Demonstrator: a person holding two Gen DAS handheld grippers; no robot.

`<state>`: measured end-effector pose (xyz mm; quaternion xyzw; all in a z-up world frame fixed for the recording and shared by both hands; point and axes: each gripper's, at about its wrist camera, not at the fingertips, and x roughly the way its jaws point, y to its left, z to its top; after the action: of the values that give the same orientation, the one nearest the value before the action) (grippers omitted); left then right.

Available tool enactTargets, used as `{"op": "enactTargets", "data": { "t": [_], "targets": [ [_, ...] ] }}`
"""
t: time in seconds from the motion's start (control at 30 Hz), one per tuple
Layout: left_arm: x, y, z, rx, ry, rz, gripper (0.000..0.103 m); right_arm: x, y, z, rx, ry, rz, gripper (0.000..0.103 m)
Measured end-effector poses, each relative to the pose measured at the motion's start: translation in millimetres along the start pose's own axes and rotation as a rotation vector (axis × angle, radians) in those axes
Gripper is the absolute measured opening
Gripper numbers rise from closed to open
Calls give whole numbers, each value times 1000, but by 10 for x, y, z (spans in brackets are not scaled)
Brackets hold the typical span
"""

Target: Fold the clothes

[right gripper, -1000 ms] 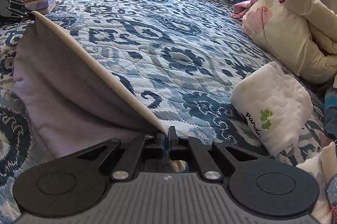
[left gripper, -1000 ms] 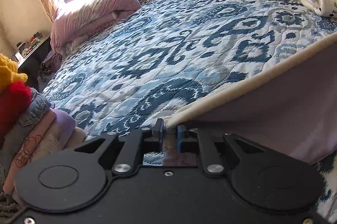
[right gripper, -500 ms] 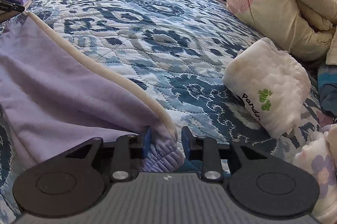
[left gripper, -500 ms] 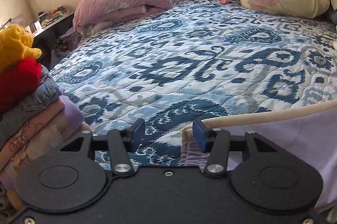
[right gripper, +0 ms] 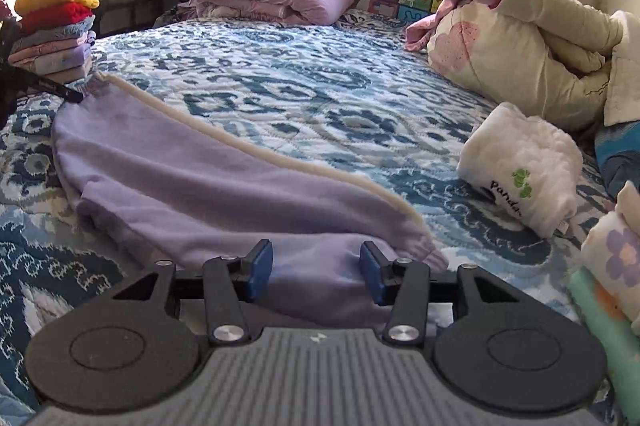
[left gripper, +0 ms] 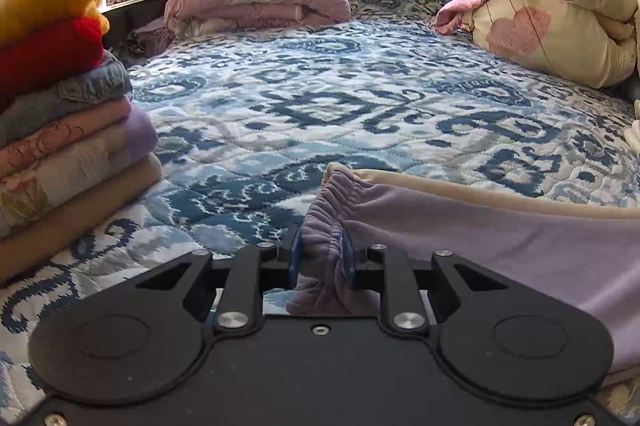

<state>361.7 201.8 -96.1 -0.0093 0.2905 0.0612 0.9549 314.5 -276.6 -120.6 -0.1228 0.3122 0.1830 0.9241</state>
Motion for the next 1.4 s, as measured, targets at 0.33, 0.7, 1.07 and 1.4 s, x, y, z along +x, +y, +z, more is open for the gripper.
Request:
{"op": "enactTargets", "data": {
  "t": [0.33, 0.7, 1.07, 1.4],
  "targets": [
    [-465, -447, -282, 200, -67, -15, 51, -283, -10, -468, 204, -153, 24, 51],
    [-730, -1838, -674, 215, 37, -439, 43, -290, -207, -556, 268, -201, -26, 53],
    [-885, -1984, -620, 275, -4, -427, 41, -457, -172, -629, 236, -247, -14, 58],
    [-608, -2124, -981, 390, 87, -377, 47, -224, 186, -618, -22, -47, -16, 59]
  ]
}}
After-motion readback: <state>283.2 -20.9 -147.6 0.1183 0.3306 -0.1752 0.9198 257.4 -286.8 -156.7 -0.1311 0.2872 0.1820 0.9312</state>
